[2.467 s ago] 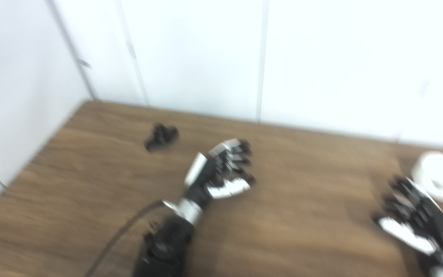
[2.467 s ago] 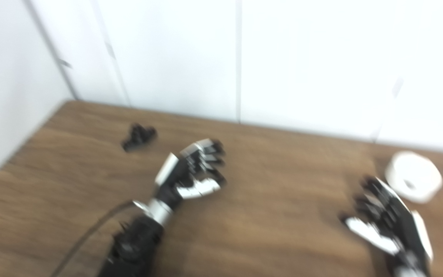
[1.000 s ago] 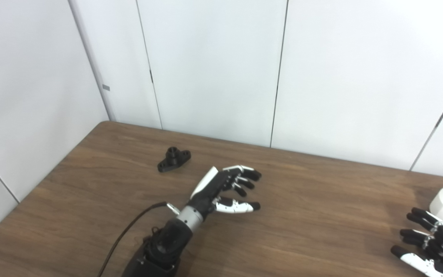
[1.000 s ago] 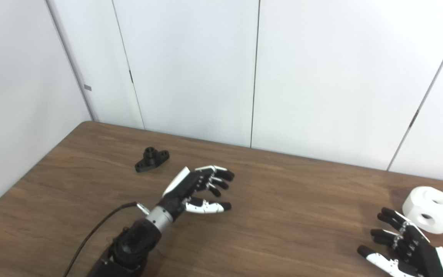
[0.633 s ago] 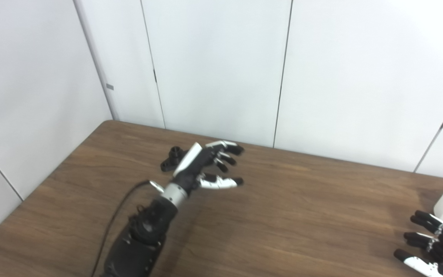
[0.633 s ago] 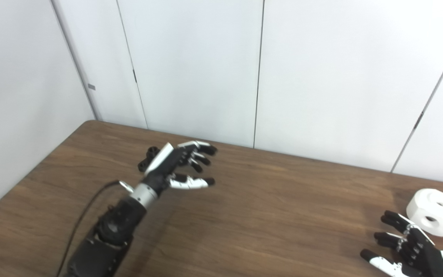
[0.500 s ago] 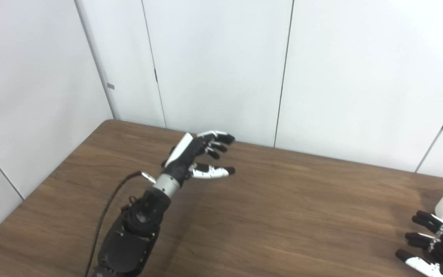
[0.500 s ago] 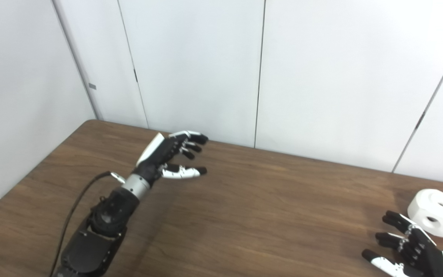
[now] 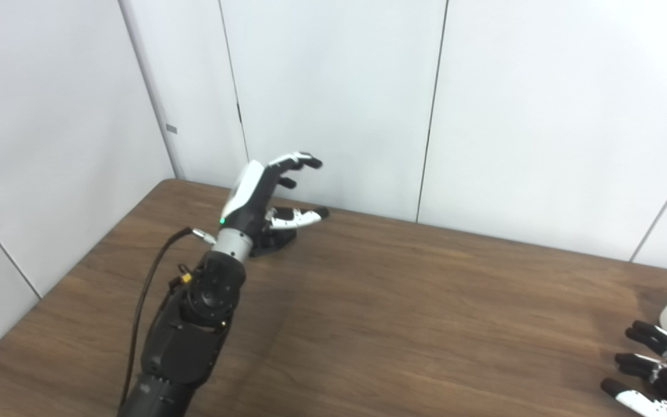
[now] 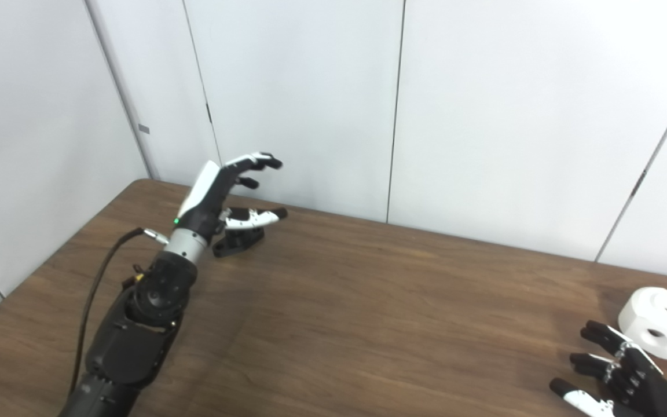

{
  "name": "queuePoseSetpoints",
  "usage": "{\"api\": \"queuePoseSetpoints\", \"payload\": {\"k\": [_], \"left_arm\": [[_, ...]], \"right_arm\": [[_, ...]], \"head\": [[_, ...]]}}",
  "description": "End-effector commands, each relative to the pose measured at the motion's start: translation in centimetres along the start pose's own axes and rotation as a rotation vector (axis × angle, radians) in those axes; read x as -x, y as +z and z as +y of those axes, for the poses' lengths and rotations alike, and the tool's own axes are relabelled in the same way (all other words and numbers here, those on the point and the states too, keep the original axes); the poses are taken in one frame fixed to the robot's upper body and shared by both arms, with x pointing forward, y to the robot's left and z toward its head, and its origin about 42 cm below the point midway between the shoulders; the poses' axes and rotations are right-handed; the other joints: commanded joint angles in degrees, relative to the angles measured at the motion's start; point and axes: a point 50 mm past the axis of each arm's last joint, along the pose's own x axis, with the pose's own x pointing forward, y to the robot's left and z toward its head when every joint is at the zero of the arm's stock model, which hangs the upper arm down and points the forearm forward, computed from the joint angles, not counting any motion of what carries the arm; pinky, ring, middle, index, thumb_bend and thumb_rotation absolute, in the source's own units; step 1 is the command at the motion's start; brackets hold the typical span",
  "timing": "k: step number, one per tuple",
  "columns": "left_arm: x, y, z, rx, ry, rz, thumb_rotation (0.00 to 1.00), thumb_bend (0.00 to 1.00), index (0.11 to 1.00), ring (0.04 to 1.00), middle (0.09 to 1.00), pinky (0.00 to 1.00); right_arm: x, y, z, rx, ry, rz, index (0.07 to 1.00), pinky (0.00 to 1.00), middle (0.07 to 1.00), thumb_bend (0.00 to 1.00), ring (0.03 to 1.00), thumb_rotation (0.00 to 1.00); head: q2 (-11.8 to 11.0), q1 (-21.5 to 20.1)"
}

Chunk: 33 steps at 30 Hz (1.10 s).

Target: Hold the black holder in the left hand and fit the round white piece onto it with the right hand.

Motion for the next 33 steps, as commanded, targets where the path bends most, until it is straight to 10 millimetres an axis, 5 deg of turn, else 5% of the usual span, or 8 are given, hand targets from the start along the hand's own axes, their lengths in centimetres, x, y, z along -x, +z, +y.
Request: {"api": "queuePoseSetpoints", "payload": {"k": [1,11,18,24,33], "left_arm": [[-1.7,1.3,2.3,-0.059,0.071,-0.041,0.06,0.72,0.744,0.848,0.867,0.69],[-1.4,-0.3,2.9,-0.079,0.171,0.007,0.19,0.78,0.754,0.914,0.922,0.71],[-1.8,-1.4,2.8,-0.220,0.109,0.125,0.39,0.96,0.864,1.000,1.000,0.98],[-1.1,-3.3,2.5,-0.235,0.065,0.222,0.38,1.00,0.917,1.000,1.000,1.00],[-1.6,-3.9,2.5,-0.331,0.062,0.359,0.41,1.00,0.825,1.000,1.000,1.00]], "right_arm": [[0.1,0.4,-0.9,0.022,-0.004,-0.006,0.749,0.63,0.774,0.80,0.610,0.13],[0.3,0.4,-0.9,0.027,0.000,-0.005,0.752,0.65,0.766,0.80,0.619,0.13],[0.3,0.6,-0.9,0.029,-0.004,-0.014,0.750,0.64,0.774,0.80,0.616,0.15],[0.2,0.6,-1.0,0.047,-0.005,-0.019,0.742,0.60,0.775,0.78,0.617,0.11],[0.2,0.5,-1.0,0.036,0.001,-0.003,0.753,0.64,0.774,0.79,0.616,0.12]], "head": [[0.3,0.0],[0.8,-0.4],[0.7,-1.2],[0.4,-1.2],[0.7,-0.9]]}}
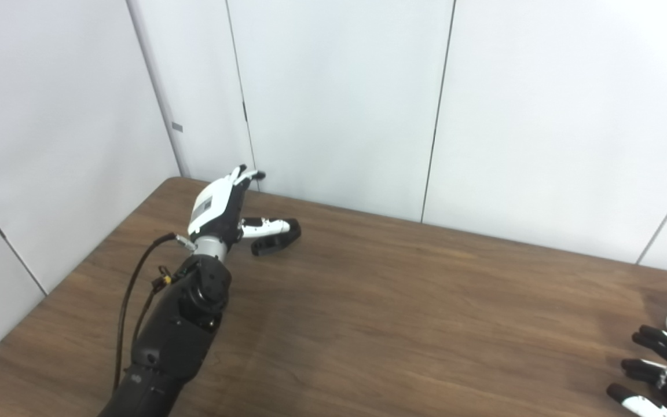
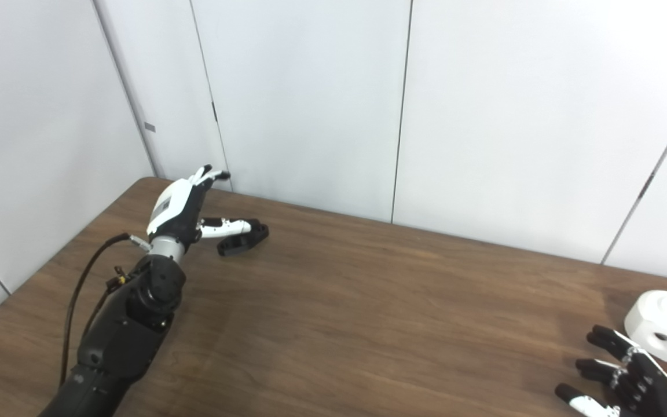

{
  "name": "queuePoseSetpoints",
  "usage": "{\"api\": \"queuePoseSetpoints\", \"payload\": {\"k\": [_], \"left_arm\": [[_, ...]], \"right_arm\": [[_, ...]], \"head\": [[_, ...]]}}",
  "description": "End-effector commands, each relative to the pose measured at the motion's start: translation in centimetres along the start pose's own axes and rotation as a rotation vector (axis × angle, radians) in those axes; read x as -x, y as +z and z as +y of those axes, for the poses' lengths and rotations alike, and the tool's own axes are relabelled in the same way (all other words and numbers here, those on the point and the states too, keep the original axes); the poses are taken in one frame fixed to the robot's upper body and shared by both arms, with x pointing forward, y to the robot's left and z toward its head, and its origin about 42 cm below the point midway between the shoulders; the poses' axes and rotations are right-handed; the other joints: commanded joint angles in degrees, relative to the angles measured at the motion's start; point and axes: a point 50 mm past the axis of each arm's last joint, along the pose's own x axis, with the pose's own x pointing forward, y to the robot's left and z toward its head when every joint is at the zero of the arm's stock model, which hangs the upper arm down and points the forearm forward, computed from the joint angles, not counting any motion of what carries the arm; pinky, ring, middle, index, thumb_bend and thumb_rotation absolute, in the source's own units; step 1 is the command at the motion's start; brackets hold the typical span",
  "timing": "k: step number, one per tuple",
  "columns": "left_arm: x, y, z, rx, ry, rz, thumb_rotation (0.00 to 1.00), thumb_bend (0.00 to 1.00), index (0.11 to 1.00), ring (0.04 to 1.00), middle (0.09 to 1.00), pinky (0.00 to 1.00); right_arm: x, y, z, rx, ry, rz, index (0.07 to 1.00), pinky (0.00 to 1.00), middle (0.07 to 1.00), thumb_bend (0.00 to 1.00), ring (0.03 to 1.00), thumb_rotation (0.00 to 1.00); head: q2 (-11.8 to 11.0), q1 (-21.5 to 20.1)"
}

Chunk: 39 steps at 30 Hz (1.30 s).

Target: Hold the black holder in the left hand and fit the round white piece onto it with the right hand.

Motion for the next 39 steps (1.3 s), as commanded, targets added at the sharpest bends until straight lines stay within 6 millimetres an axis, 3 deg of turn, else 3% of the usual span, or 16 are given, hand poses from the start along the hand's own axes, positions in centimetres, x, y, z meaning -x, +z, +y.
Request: {"api": "queuePoseSetpoints", "payload": {"k": [1,17,26,32,35,39], "left_arm": [[-1.8,1.4,2.7,-0.068,0.076,-0.016,0.41,1.00,0.820,1.000,1.000,1.00],[-2.7,-0.7,1.7,-0.245,0.062,0.039,0.42,1.00,0.855,1.000,1.000,1.00],[-2.3,-1.0,-0.3,-0.242,0.021,0.033,0.41,1.00,0.829,1.000,1.000,1.00],[-2.0,-1.3,-1.6,-0.202,-0.012,0.029,0.34,1.00,0.809,1.000,1.000,1.00],[-1.8,-1.5,-2.0,-0.188,-0.022,0.012,0.41,1.00,0.821,1.000,1.000,1.00],[-1.4,-1.6,-2.3,-0.193,-0.024,-0.021,0.44,1.00,0.814,1.000,1.000,1.00]], "right_arm": [[-0.1,0.3,-0.9,0.032,-0.002,-0.001,0.753,0.64,0.774,0.79,0.615,0.13],[0.2,0.0,-1.1,0.034,0.003,0.003,0.755,0.66,0.775,0.79,0.618,0.12],[0.6,0.1,-1.0,0.040,0.005,0.006,0.758,0.64,0.775,0.78,0.615,0.12],[0.7,0.2,-1.1,0.047,0.003,0.007,0.762,0.66,0.774,0.78,0.613,0.12],[0.6,0.2,-1.0,0.052,0.001,0.004,0.755,0.61,0.772,0.78,0.615,0.11],[0.4,0.3,-1.0,0.046,0.006,0.002,0.757,0.61,0.773,0.78,0.611,0.11]], "head": [[0.1,-0.1],[0.4,-0.2],[1.0,-0.5],[0.9,-0.7],[0.9,-0.8],[1.0,-0.8]]}}
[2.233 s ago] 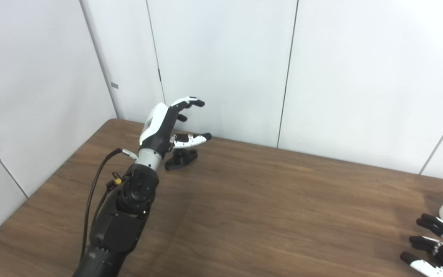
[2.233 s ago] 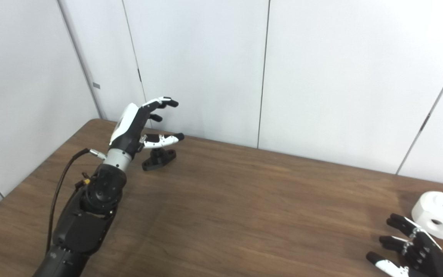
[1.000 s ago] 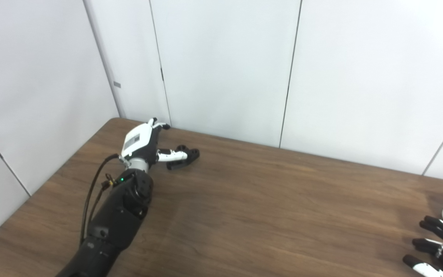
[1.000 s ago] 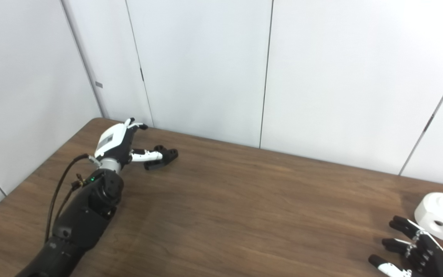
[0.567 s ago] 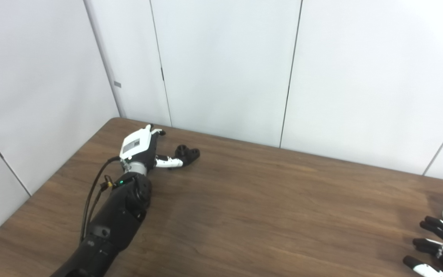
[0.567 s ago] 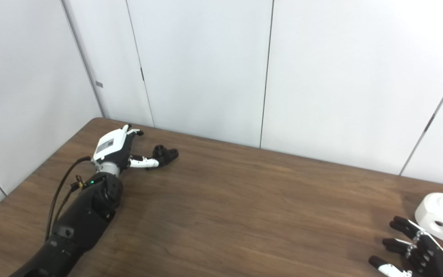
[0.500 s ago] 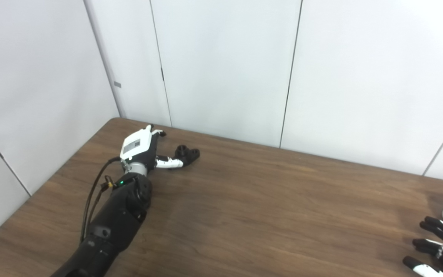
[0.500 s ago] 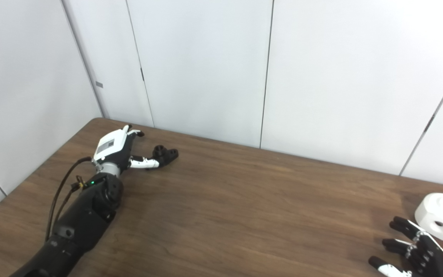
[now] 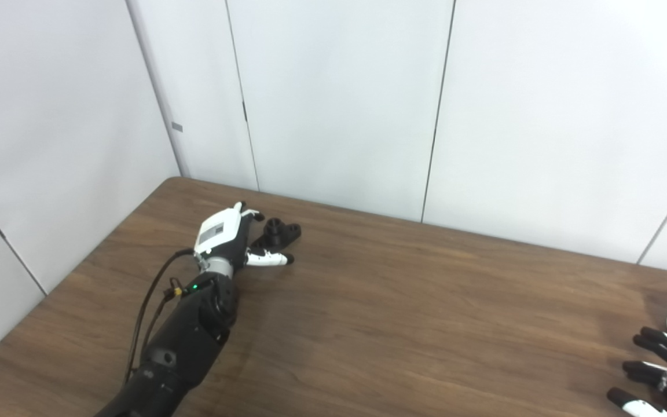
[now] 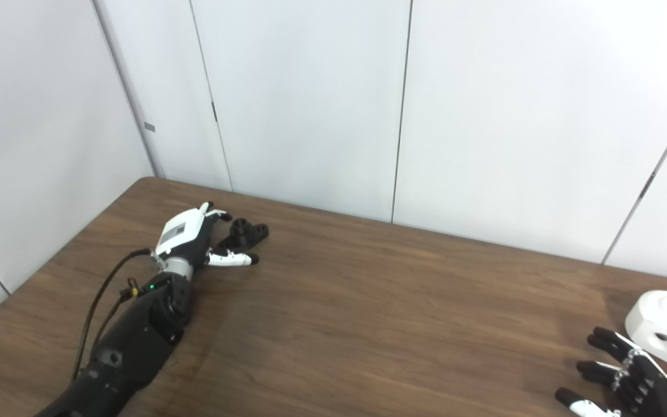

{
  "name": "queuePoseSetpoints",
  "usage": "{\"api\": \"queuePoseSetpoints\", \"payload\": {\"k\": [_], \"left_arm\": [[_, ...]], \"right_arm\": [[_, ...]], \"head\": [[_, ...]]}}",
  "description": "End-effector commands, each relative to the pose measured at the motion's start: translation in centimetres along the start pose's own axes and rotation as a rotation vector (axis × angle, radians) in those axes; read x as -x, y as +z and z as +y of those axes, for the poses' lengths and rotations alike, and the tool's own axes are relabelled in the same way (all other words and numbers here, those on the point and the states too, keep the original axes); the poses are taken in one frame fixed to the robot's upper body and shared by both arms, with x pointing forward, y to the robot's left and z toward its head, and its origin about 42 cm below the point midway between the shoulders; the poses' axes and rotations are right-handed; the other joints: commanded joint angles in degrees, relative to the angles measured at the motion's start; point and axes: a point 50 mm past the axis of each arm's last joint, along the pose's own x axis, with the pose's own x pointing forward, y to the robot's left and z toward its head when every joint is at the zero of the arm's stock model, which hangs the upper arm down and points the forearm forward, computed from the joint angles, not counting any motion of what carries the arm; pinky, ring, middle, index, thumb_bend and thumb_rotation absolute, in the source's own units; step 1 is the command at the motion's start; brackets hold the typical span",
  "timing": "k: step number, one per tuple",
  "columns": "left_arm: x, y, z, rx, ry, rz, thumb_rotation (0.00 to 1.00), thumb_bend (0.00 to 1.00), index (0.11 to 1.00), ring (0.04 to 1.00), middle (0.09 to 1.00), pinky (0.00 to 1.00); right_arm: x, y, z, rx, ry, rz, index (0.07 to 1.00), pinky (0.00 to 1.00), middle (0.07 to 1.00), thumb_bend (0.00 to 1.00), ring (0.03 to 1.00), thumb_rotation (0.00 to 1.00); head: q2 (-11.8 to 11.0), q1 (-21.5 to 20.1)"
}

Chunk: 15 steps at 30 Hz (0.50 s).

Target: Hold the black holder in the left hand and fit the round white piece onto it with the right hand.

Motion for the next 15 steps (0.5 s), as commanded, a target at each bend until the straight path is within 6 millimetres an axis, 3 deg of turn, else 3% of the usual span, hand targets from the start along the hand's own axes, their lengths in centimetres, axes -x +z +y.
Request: {"api": "queuePoseSetpoints", "payload": {"k": [1,7,15], "left_arm": [[-0.8,0.5,2.1,-0.011,0.087,-0.054,0.44,1.00,0.810,1.000,1.000,1.00],[-1.1,-0.2,1.0,0.036,0.086,-0.101,0.31,0.92,0.737,1.000,0.995,1.00],[-1.1,-1.3,-0.4,0.026,0.092,-0.098,0.27,0.88,0.709,1.000,0.998,1.00]], "right_arm": [[0.0,0.2,-0.9,0.030,0.002,0.002,0.757,0.62,0.775,0.78,0.611,0.11],[-0.1,0.2,-0.8,0.021,0.005,0.003,0.751,0.64,0.776,0.78,0.603,0.11],[-0.1,0.3,-0.7,0.024,-0.003,0.007,0.750,0.63,0.774,0.78,0.603,0.12]], "head": [[0.0,0.0],[0.2,0.0],[0.4,0.1]]}}
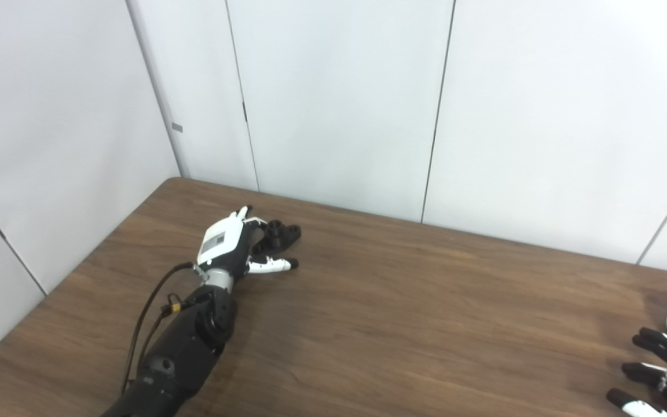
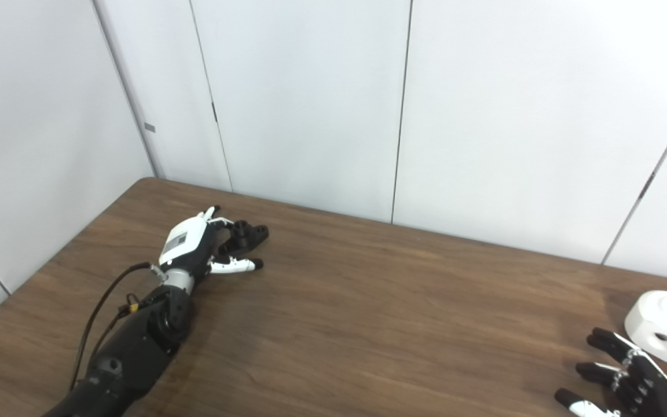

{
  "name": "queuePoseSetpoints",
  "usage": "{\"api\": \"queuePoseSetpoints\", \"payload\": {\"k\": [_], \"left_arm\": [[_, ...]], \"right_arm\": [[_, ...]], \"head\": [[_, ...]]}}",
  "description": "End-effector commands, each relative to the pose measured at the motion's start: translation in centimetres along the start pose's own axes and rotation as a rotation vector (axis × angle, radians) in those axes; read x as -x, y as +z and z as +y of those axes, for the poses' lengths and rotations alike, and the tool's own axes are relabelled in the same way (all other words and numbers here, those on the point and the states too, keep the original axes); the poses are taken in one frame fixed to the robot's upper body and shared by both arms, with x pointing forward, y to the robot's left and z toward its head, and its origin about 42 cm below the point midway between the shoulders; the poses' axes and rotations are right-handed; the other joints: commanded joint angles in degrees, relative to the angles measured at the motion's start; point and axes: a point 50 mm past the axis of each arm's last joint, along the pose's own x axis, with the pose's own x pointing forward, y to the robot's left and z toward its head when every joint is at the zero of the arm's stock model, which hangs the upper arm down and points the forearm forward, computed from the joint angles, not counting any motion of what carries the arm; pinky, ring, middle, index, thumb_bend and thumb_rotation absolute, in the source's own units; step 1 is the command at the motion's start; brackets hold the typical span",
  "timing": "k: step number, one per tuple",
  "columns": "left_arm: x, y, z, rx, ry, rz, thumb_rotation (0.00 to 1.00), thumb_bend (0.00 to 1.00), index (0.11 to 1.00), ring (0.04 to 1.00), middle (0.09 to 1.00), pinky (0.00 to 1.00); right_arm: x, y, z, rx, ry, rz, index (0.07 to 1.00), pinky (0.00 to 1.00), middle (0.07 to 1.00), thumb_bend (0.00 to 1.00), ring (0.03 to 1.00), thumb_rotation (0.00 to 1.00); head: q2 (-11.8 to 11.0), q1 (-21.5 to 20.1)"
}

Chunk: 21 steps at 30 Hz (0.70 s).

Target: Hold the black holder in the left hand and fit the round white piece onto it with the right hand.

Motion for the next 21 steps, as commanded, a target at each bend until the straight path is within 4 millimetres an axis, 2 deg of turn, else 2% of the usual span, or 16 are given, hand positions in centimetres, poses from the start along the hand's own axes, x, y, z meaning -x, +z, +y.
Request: {"api": "queuePoseSetpoints", "payload": {"k": [1,6,15,21], "left_arm": [[-1.2,0.5,1.6,-0.020,0.055,-0.025,0.27,0.88,0.709,1.000,0.998,1.00],[-1.1,0.2,1.5,-0.024,0.074,0.001,0.29,0.88,0.714,1.000,0.998,1.00],[-0.8,-0.4,1.0,-0.018,0.073,0.049,0.26,0.87,0.726,1.000,1.000,1.00],[-0.8,-0.7,0.6,-0.011,0.101,0.092,0.28,0.86,0.732,1.000,0.994,1.00]], "right_arm": [[0.0,0.3,-0.7,0.022,-0.007,0.005,0.748,0.64,0.775,0.78,0.603,0.12],[0.2,0.3,-1.0,0.030,-0.008,0.005,0.748,0.66,0.774,0.77,0.602,0.12],[0.4,0.2,-1.2,0.029,-0.005,0.012,0.740,0.61,0.769,0.77,0.602,0.12],[0.6,0.4,-1.3,0.023,-0.006,0.015,0.740,0.58,0.773,0.77,0.605,0.15]], "head": [[0.0,0.1],[0.3,0.3],[0.9,0.2],[1.1,0.1]]}}
